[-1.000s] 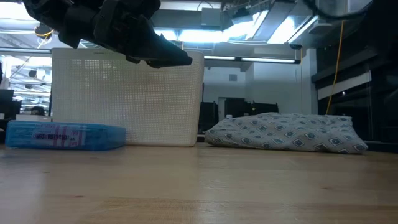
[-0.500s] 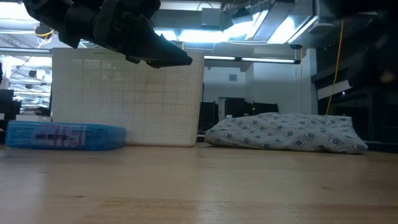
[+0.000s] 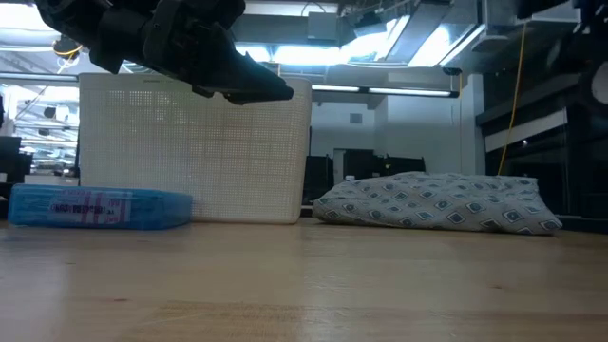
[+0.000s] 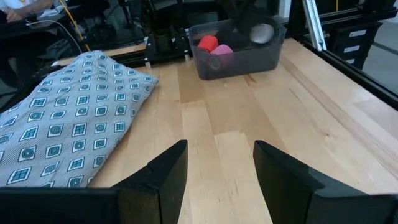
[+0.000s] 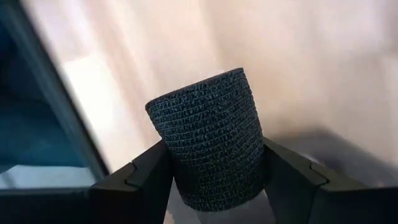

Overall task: Pick & place medical supplies in basket/bin
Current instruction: Put the black bandage into the black bin

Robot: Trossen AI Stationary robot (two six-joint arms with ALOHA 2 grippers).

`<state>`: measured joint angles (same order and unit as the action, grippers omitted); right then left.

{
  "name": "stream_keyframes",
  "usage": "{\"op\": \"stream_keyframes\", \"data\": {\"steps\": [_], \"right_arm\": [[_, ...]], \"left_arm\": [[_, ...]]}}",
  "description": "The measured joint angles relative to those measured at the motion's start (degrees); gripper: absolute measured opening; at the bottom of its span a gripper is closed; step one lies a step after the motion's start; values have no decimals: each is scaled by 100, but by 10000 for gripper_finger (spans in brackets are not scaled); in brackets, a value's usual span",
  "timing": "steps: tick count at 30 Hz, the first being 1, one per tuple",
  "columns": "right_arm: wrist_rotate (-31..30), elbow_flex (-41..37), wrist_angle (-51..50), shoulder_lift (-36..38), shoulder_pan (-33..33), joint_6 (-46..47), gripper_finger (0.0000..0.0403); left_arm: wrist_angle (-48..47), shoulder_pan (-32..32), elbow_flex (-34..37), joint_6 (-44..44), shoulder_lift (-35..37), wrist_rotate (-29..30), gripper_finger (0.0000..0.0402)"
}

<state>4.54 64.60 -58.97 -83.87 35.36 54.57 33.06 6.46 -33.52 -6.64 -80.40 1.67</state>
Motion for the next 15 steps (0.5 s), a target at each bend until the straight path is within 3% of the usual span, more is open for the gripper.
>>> {"op": "stream_keyframes", "data": {"steps": [8,15], "right_arm": [[-147,0,-1153,301,404,1167,213],[-418,0,-1262,299,983,2191,213]], "left_arm": [[-33,0,0,27,2,-2,182],[-31,12,0,90,2,0,182]]}}
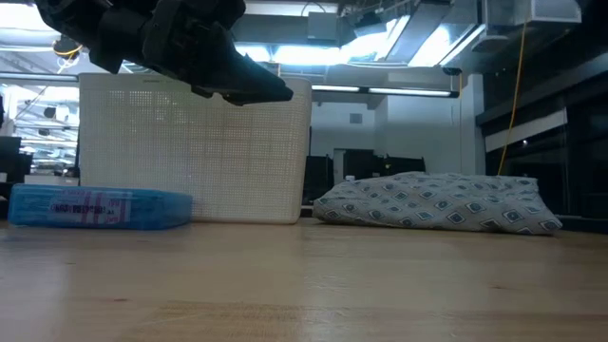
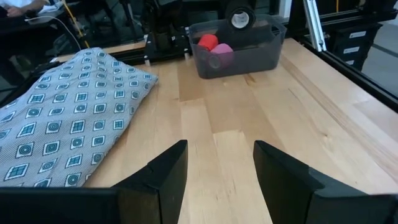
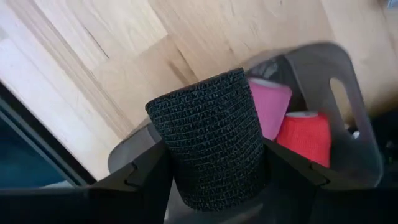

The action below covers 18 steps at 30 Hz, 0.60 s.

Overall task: Pick & place medical supplies in basket/bin
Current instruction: Put the black bandage into the black bin

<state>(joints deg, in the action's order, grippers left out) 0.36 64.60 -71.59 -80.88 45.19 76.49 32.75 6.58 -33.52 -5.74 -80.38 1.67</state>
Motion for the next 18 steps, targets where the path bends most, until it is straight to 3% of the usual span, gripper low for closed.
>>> {"op": "stream_keyframes", "data": {"steps": [8,12,18], "right_arm": [[-246,-72,-288,2,668,1203,213],[-65,-471,-249,0,889,1734,218],[406,-1148,275,-2,1019,2135,271]], "left_arm": [[2,5,0,2,0,-4,182],[2,5,0,2,0,-2,182],[2,5,0,2,0,0,182]]}}
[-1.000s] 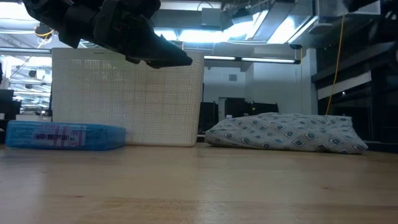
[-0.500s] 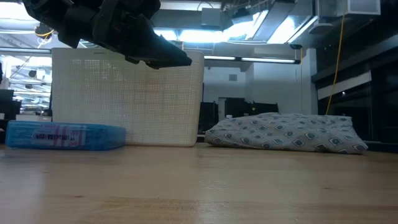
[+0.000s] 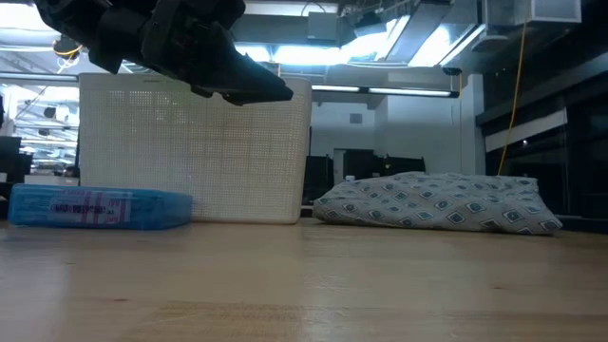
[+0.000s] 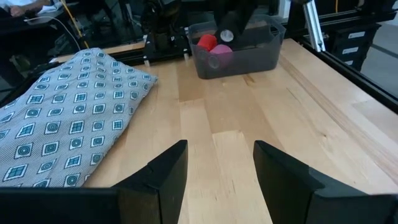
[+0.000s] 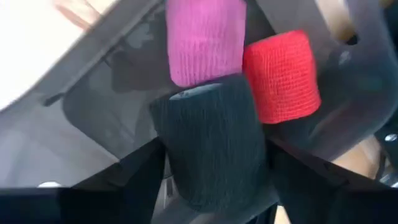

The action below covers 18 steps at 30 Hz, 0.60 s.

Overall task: Pick & place medical supplies in basket/bin
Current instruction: Put the black bandage into the black bin, then put the patient gown into the white bin

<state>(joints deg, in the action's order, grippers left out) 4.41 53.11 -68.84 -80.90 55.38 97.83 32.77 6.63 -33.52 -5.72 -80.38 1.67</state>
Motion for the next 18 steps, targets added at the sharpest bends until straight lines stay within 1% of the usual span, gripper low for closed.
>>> {"op": "stream_keyframes", "data": {"steps": [3,7,12,15,18], "right_arm": [[55,-117,68,-2,2,55,305],[-98,-119,74,-2,1,44,343],[-289,-79,84,-2,1,-41,372],[-716,113,152,-2,1,-47,376],[-1455,389,288,-2,73,-60,377]], "left_arm": [[0,0,0,0,0,0,182],[0,0,0,0,0,11,182],[6,0,0,40,0,19,182],[188,28,0,60,0,-18,182],[306,148,-134,68,0,-129,182]]}}
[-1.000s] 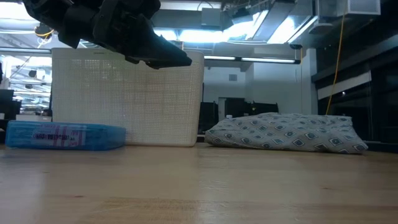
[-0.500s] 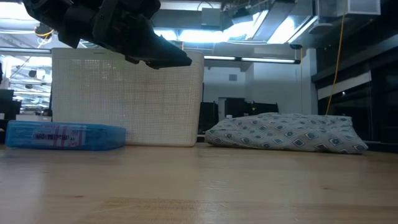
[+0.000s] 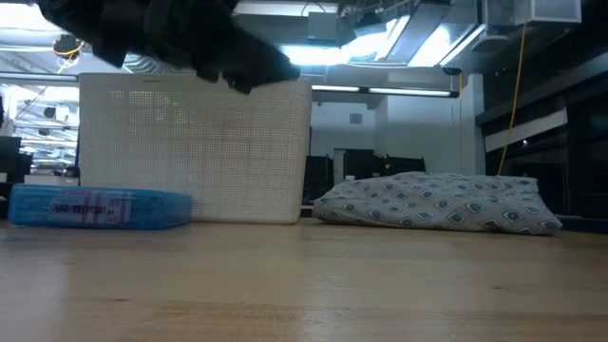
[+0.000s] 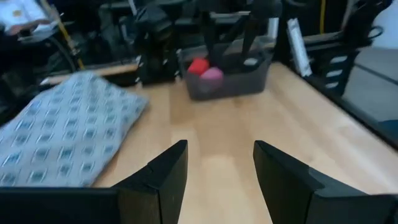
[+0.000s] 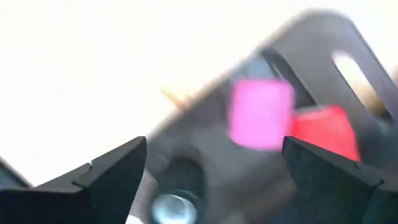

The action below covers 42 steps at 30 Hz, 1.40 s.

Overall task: Pick & place medical supplies in basket/bin
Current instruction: Put the patient gown into the white bin

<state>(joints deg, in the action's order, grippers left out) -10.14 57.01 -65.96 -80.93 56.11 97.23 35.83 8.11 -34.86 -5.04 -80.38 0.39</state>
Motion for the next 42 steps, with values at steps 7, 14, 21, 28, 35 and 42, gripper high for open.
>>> {"op": "stream_keyframes", "data": {"steps": [7,14,21,28,35,42], "right_arm": [[-2220,546,292,2,329,-293,367],[-3374,683,357,0,556,-673,354],[-4267,683,356,0,645,-839,352],[-4966,683,359,0,645,-1112,352],[-4944,595,374,0,645,-1270,352],[-4759,332,374,0,645,-1237,352]], "left_arm": [[-1067,698,-946,-392,-51,876,182],[-1987,1149,-1894,-677,-335,2400,182],[-2804,981,-2938,-984,-1484,3327,187],[-3157,576,-4316,-2036,-2800,3471,220],[-4359,233,-5774,-2575,-3852,3743,264],[-5314,-115,-6959,-3181,-4826,3905,281]]}}
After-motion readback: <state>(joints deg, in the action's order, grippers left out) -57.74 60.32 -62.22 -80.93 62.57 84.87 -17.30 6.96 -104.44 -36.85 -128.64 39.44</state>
